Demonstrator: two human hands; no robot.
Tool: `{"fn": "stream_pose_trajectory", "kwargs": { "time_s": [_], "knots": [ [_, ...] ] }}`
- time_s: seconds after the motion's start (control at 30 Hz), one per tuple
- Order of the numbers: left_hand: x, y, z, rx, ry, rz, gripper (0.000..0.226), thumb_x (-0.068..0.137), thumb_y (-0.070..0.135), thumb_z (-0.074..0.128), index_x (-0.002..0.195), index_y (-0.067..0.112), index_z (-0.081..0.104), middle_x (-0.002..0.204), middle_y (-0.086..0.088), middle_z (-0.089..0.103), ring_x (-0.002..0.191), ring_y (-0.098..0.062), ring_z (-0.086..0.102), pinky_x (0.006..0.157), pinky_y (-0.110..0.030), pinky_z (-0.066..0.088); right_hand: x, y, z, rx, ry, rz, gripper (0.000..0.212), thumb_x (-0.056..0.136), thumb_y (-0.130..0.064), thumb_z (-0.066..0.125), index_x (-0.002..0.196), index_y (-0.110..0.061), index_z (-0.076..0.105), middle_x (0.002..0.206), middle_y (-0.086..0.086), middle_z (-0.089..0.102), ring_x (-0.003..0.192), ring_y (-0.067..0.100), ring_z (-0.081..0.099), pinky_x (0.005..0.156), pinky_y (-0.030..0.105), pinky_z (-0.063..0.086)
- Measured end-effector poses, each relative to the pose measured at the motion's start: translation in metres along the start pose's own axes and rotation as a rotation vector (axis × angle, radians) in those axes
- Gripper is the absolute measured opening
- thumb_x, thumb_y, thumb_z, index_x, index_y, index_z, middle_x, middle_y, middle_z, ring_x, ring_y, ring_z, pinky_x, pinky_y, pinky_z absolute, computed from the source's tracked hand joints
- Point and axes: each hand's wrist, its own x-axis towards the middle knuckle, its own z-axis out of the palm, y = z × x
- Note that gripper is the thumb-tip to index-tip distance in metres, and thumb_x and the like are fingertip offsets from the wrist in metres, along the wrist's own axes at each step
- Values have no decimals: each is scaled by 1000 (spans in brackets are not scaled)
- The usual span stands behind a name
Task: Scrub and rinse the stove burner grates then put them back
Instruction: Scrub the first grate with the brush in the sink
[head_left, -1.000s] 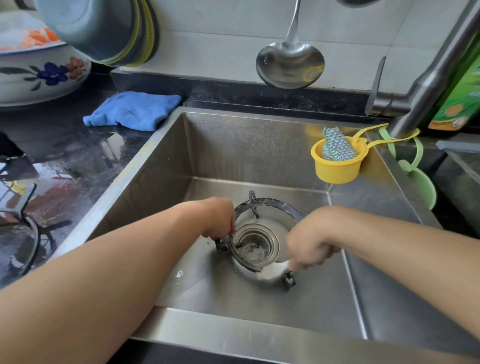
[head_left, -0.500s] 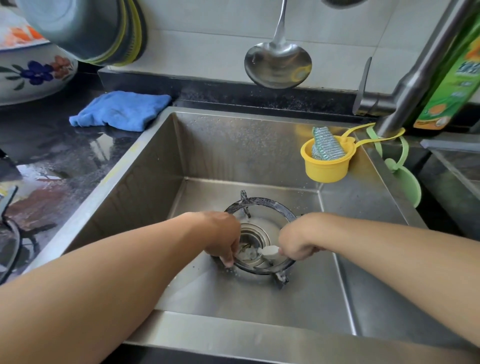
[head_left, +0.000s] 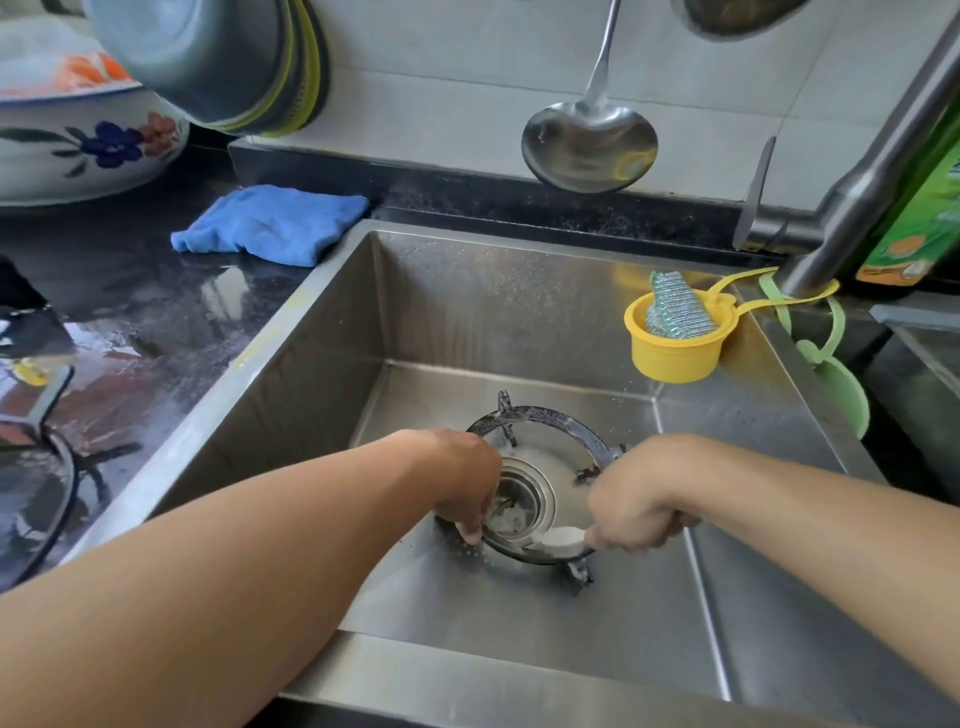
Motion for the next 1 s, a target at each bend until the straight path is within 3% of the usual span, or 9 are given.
{"fn": "stream_pose_trajectory", "kwargs": {
  "time_s": [0.13, 0.2, 0.3, 0.4, 0.5, 0.63, 0.7, 0.83, 1.0],
  "knots": [
    [-1, 1, 3, 13, -6, -10, 44, 81, 47, 80, 117, 23, 76, 101, 0, 72, 87, -23, 65, 77, -30, 55, 10, -9, 3, -72, -21, 37, 37, 96, 2, 46, 130, 2, 60, 74, 10, 59, 50, 19, 49, 27, 17, 29],
    [-1, 2, 4, 32, 0, -7, 46, 81, 49, 79, 119, 22, 76, 106, 0, 72, 90, -23, 66, 78, -30, 56, 16, -6, 3, -58, 19, 57, 40, 95, 3, 46, 134, 1, 57, 92, 15, 66, 56, 21, 54, 29, 16, 30],
    [1, 1, 4, 45, 10, 2, 50, 79, 55, 78, 118, 24, 76, 108, -1, 71, 92, -24, 65, 77, -29, 53, 18, 9, 1, 22, 226, 155, 43, 96, 2, 45, 137, 0, 55, 122, 20, 64, 96, 34, 66, 63, 26, 46],
    [0, 1, 3, 53, 10, 42, 49, 81, 57, 76, 120, 27, 75, 113, 0, 69, 105, -24, 63, 84, -30, 52, 13, 21, -4, 47, 274, 227, 37, 96, 2, 44, 130, 5, 58, 118, 21, 64, 93, 36, 57, 78, 37, 47],
    [-1, 3, 0, 67, 3, 79, 42, 86, 50, 74, 122, 29, 74, 114, 2, 70, 109, -23, 62, 89, -31, 53, 7, 30, -3, 102, 277, 301, 34, 96, 1, 46, 126, 6, 59, 98, 16, 62, 87, 32, 53, 76, 34, 43],
    [0, 2, 0, 79, -7, 86, 41, 86, 50, 74, 122, 29, 74, 115, 3, 70, 109, -23, 62, 91, -32, 53, -1, 37, -2, 108, 270, 276, 31, 97, -2, 51, 126, 5, 61, 126, 21, 63, 81, 28, 52, 70, 33, 41],
    [1, 2, 1, 89, -13, 82, 42, 86, 50, 73, 122, 28, 75, 117, 2, 70, 111, -24, 62, 93, -33, 53, -5, 32, -4, 155, 174, 323, 32, 94, 9, 50, 125, 13, 59, 125, 29, 62, 86, 33, 51, 73, 34, 39],
    [2, 2, 3, 106, -14, 76, 41, 86, 51, 73, 120, 27, 75, 116, 1, 69, 110, -25, 62, 95, -37, 54, 21, 33, 4, 44, 143, 334, 36, 94, -1, 51, 128, 4, 60, 95, 18, 59, 92, 36, 56, 86, 35, 49],
    [3, 3, 3, 102, -11, 59, 43, 86, 51, 74, 120, 25, 75, 115, -1, 70, 108, -27, 64, 94, -37, 55, 49, 23, 12, 181, 318, 448, 51, 92, -18, 55, 143, -17, 53, 129, 8, 62, 111, 30, 64, 83, 35, 52]
  ]
}}
